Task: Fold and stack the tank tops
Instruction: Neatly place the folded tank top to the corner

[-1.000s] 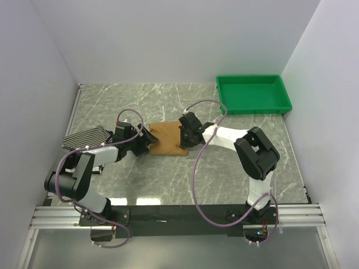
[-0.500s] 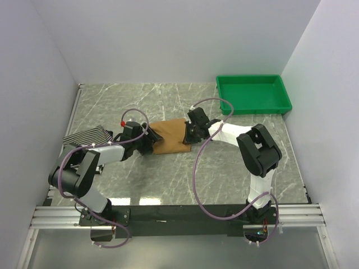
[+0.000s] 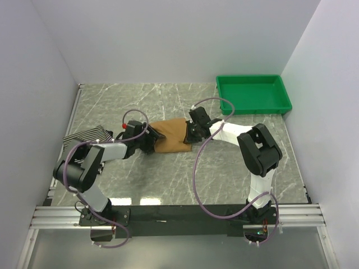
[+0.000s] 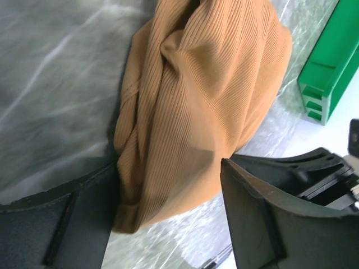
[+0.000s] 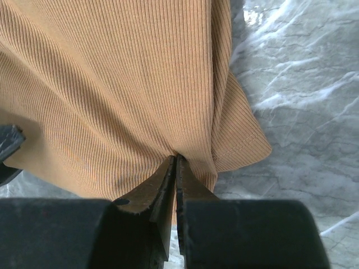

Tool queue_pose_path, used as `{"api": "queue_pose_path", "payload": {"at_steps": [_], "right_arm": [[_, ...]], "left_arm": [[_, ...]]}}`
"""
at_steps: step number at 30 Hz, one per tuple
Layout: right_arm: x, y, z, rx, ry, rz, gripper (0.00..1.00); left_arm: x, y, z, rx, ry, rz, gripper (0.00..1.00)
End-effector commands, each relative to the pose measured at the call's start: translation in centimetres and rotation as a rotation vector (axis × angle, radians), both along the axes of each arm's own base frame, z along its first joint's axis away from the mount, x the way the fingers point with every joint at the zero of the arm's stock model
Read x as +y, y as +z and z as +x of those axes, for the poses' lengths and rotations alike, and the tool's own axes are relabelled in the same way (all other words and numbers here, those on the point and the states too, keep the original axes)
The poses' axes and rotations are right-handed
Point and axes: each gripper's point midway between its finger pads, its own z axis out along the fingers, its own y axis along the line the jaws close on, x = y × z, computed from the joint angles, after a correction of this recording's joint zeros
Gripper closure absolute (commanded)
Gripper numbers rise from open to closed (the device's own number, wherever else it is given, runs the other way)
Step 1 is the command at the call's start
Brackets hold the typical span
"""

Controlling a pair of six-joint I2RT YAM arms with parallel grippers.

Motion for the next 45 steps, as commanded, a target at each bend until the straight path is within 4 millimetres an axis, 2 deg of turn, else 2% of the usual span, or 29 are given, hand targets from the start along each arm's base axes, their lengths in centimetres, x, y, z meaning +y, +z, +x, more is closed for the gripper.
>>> {"api": "queue_pose_path", "payload": {"at_steps": [1,5,8,9,10,11,12,13,14,15,16,18,19,21,22,24,25,27,30,33,35,42,45], "right_arm": [[-3.6,-3.3,-1.1,0.075,-0.029,-0.133,0.91],[-3.4,-3.2,-1.0,0.073,-0.024,-0.129,0.91],[-3.5,-3.3,-1.0,0.076,-0.018,-0.132,0.91],[-3.4,-3.3,-1.0,0.077,-0.015,-0.133,0.91],[-3.4,-3.0,-0.9,0.074,-0.014,-0.129,0.91],[-3.3,-3.0,-0.9,0.072,-0.011,-0.128,0.9],[-3.2,-2.7,-0.8,0.069,-0.008,-0.124,0.86],[-3.1,-2.3,-0.8,0.066,-0.002,-0.117,0.82],[-3.0,-1.8,-0.6,0.056,-0.001,-0.112,0.77],[-2.7,-0.8,-0.5,0.038,0.002,-0.1,0.73],[-2.6,-0.2,-0.4,0.029,0.005,-0.096,0.64],[-2.3,2.5,0.2,-0.024,0.008,-0.068,0.58],[-2.4,3.3,0.1,-0.034,0.008,-0.065,0.54],[-2.3,6.1,0.5,-0.084,0.008,-0.044,0.52],[-2.3,6.9,0.5,-0.099,0.009,-0.039,0.5],[-2.4,9.1,0.8,-0.141,0.006,-0.028,0.5],[-2.3,9.8,0.8,-0.152,0.01,-0.018,0.5],[-2.1,11.2,0.7,-0.175,0.014,0.009,0.5],[-1.5,12.2,0.4,-0.189,0.024,0.051,0.5],[-1.3,12.4,0.1,-0.191,0.035,0.06,0.5],[-1.3,12.0,-0.2,-0.186,0.036,0.06,0.5],[-0.5,11.5,-0.9,-0.177,0.048,0.088,0.51],[-0.3,11.3,-1.1,-0.174,0.051,0.084,0.51]], "left_arm": [[3.3,-8.5,-5.5,0.296,0.011,0.193,0.24],[3.3,-9.4,-5.1,0.303,0.008,0.214,0.33],[3.6,-9.4,-4.6,0.292,-0.01,0.258,0.48],[3.8,-9.4,-4.4,0.292,-0.016,0.276,0.57],[3.4,-8.7,-3.2,0.26,-0.027,0.285,0.63],[3.7,-8.6,-3.0,0.264,-0.039,0.318,0.7],[4.4,-8.6,-3.5,0.281,-0.074,0.381,0.81],[4.6,-7.7,-2.1,0.244,-0.068,0.424,0.88],[5.5,-7.3,-1.6,0.219,-0.082,0.494,0.99],[6.5,-7.0,-2.2,0.247,-0.088,0.552,0.99],[6.6,-5.9,-1.3,0.223,-0.083,0.577,1.0],[7.8,-4.4,-1.1,0.199,-0.081,0.647,0.99],[9.0,-3.8,-1.4,0.21,-0.064,0.707,0.99],[10.2,-2.2,-1.4,0.192,-0.056,0.769,0.99],[11.6,-1.3,-1.8,0.208,-0.037,0.841,0.99],[13.0,0.6,-2.1,0.189,-0.025,0.902,0.99],[14.2,1.8,-1.8,0.174,0.016,0.959,0.99],[15.6,3.6,-2.6,0.172,0.034,1.007,0.99],[17.2,6.0,-3.2,0.157,0.078,1.044,0.99],[19.2,7.7,-4.1,0.161,0.128,1.068,0.99],[20.3,8.2,-4.5,0.163,0.142,1.077,0.99],[25.2,12.7,-5.3,0.124,0.264,1.126,1.0],[26.9,14.0,-5.5,0.109,0.329,1.104,1.0]]}}
